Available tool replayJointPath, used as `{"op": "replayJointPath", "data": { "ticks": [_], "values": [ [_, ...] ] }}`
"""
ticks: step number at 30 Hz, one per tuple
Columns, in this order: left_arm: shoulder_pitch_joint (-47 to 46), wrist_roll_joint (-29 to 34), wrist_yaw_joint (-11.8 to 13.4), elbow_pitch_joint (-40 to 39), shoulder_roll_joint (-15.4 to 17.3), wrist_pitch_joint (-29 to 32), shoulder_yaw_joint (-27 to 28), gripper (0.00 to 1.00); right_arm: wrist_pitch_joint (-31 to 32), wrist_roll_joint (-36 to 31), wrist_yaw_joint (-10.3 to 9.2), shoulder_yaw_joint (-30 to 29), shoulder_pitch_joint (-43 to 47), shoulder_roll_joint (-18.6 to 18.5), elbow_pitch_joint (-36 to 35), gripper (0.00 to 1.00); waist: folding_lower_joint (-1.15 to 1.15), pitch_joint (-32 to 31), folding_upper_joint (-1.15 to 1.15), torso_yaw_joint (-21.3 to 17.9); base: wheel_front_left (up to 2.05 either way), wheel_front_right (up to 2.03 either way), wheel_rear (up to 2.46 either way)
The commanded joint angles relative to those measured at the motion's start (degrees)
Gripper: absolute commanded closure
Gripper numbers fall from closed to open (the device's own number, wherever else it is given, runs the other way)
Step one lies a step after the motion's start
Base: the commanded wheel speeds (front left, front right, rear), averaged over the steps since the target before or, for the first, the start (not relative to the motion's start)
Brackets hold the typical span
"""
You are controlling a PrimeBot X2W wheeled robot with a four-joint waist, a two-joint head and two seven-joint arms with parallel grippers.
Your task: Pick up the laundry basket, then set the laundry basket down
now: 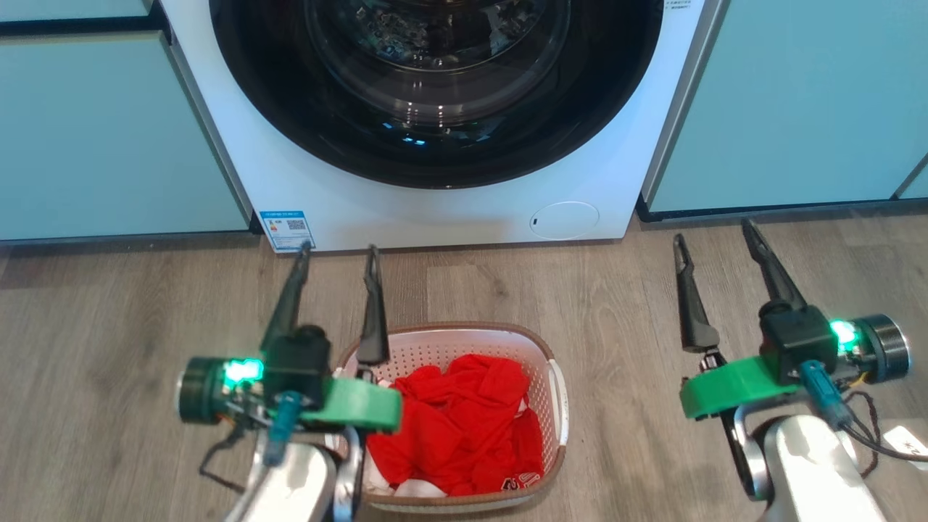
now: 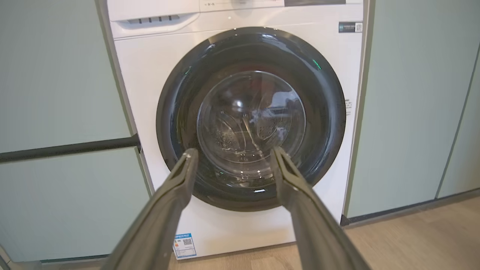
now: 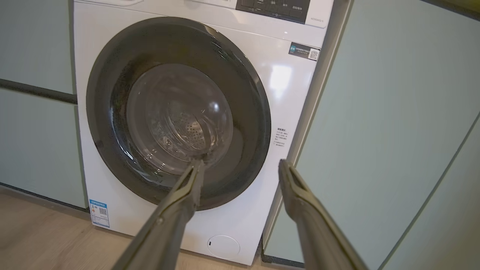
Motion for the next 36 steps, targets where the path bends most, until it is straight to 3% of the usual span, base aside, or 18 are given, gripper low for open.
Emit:
{"op": "replayJointPath", "data": {
  "ticks": [1, 6, 10, 18, 25, 36],
  "values": [
    [-1.8, 0.6, -0.9, -2.8, -0.8, -0.7, 3.9, 0.00, -0.7, -1.2, 0.41, 1.8, -2.2, 0.3, -2.8, 0.00, 0.00, 0.1, 0.00, 0.1, 0.00, 0.00, 0.00],
    [0.2, -2.4, -8.1, -4.4, -3.5, -0.7, 10.6, 0.00, -0.7, 3.0, 0.41, 2.1, -1.7, 0.4, -3.4, 0.00, 0.00, 0.1, 0.00, 0.3, 0.00, 0.00, 0.00],
    [1.7, -2.4, -11.0, -2.1, -4.2, -0.7, 13.9, 0.00, -0.7, 5.5, 0.41, 2.5, -1.0, 0.4, -0.9, 0.00, 0.00, 0.0, 0.00, 0.2, 0.00, 0.00, 0.00],
    [2.4, -5.5, -11.1, 3.4, -4.4, -0.7, 14.6, 0.00, -0.7, 8.4, 0.41, 1.5, -0.8, 0.4, 4.7, 0.00, 0.00, 0.1, 0.00, 0.1, 0.00, 0.00, 0.00],
    [2.8, -8.2, -13.6, 9.1, -4.4, -0.7, 13.6, 0.00, -0.7, 8.8, 0.41, 1.6, -1.2, 0.5, 8.8, 0.00, 0.00, -0.1, 0.00, -0.2, 0.00, 0.00, 0.00],
    [1.8, -7.0, -14.4, 10.5, -4.4, -0.7, 13.3, 0.00, -0.7, 9.3, 0.41, 2.2, -1.8, 0.5, 10.6, 0.00, 0.00, -0.1, 0.00, -0.1, 0.00, 0.00, 0.00]
  ]
}}
